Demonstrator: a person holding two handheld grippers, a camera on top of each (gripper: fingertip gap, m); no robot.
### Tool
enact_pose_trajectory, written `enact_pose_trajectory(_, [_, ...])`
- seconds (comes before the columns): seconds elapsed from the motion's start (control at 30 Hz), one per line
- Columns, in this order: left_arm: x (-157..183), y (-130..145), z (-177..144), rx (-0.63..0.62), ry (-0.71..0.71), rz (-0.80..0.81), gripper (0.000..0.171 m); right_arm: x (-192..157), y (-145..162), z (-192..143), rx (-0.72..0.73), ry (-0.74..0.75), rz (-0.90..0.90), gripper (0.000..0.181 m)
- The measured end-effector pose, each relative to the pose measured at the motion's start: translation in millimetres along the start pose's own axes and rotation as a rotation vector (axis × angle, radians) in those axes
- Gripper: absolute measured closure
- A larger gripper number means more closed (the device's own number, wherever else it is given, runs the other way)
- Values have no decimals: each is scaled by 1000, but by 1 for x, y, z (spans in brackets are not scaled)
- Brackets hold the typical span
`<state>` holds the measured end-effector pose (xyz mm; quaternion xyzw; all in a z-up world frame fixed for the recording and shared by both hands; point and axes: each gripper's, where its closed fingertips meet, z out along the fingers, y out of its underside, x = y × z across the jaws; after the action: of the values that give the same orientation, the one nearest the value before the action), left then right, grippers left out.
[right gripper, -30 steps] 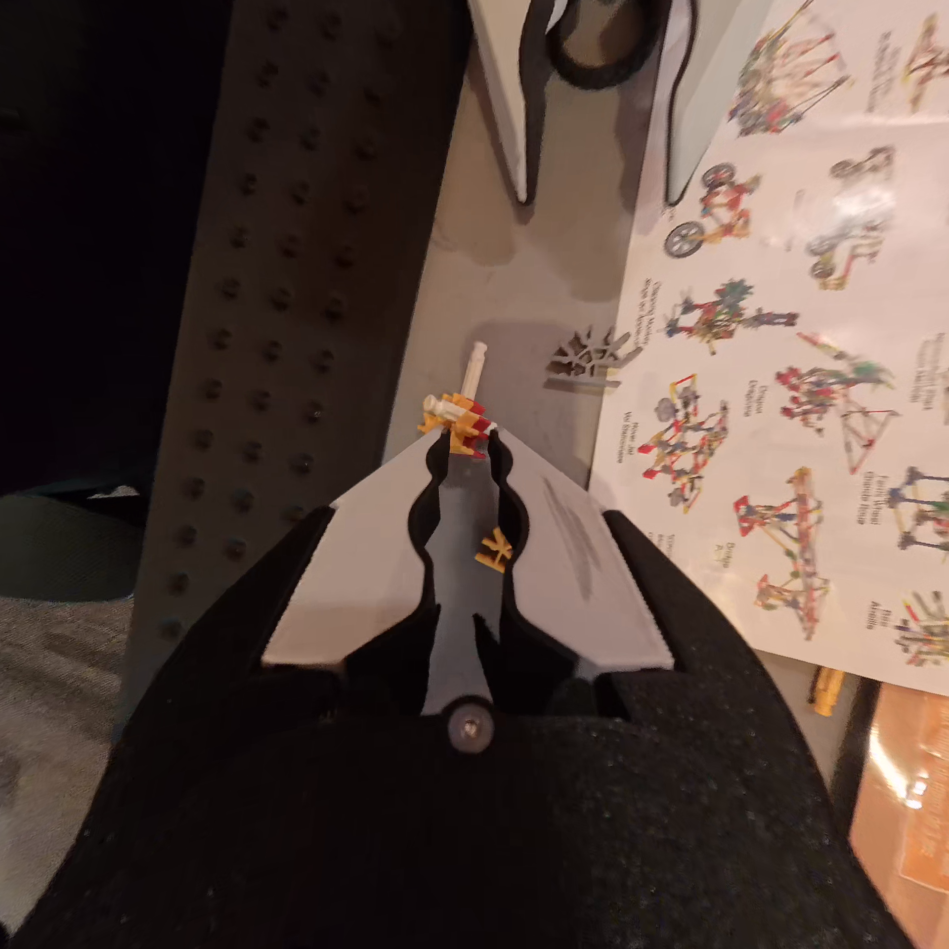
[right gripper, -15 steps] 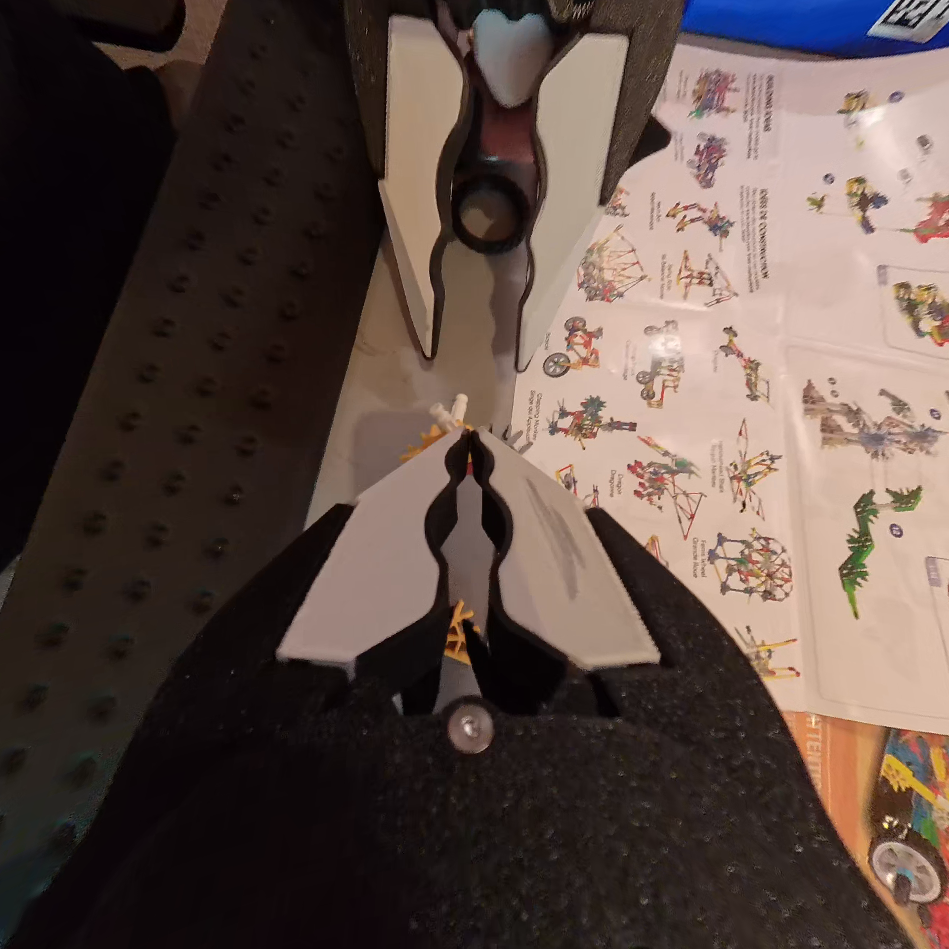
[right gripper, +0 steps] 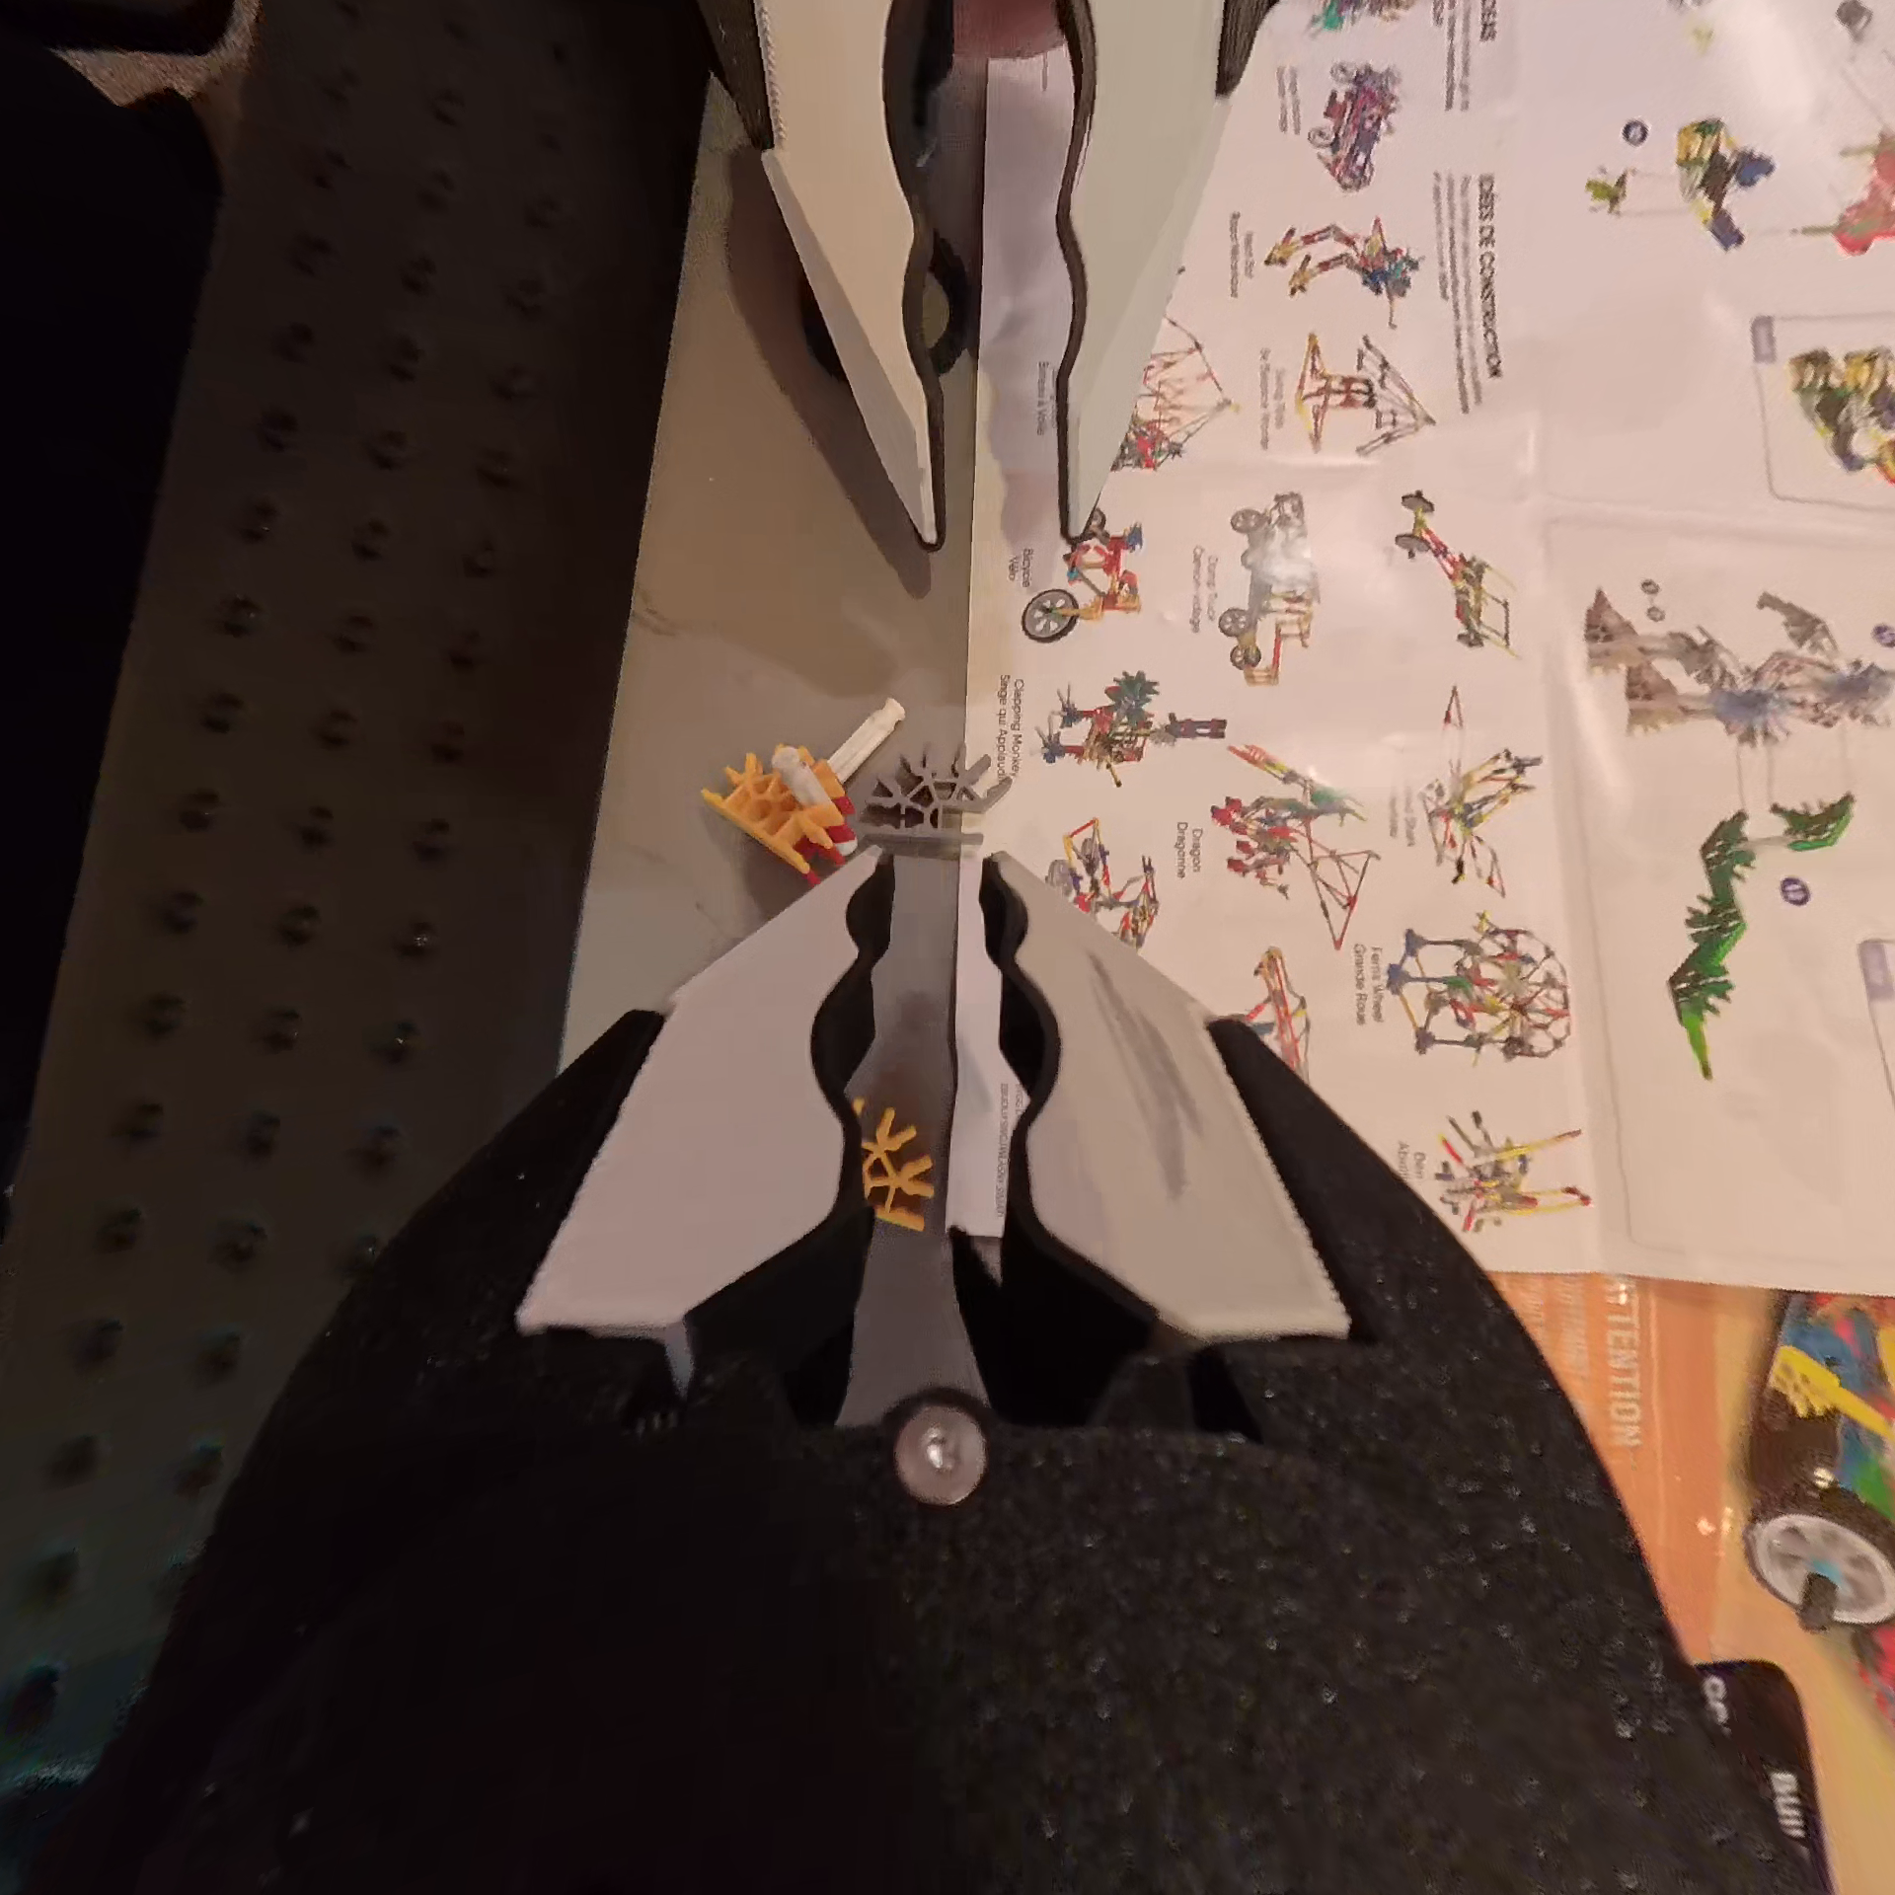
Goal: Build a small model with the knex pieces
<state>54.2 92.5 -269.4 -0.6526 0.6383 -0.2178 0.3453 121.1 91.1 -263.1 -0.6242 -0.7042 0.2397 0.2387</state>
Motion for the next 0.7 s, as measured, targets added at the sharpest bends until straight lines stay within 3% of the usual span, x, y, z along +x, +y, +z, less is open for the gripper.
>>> enact_pose_trajectory(0.33, [17, 3, 20, -50, 6, 79, 145, 1, 3, 24, -31, 0, 40, 147])
enact_pose_trajectory(0.7, [18, 8, 29, -75, 6, 86, 146, -5, 3, 41, -59, -17, 6, 156])
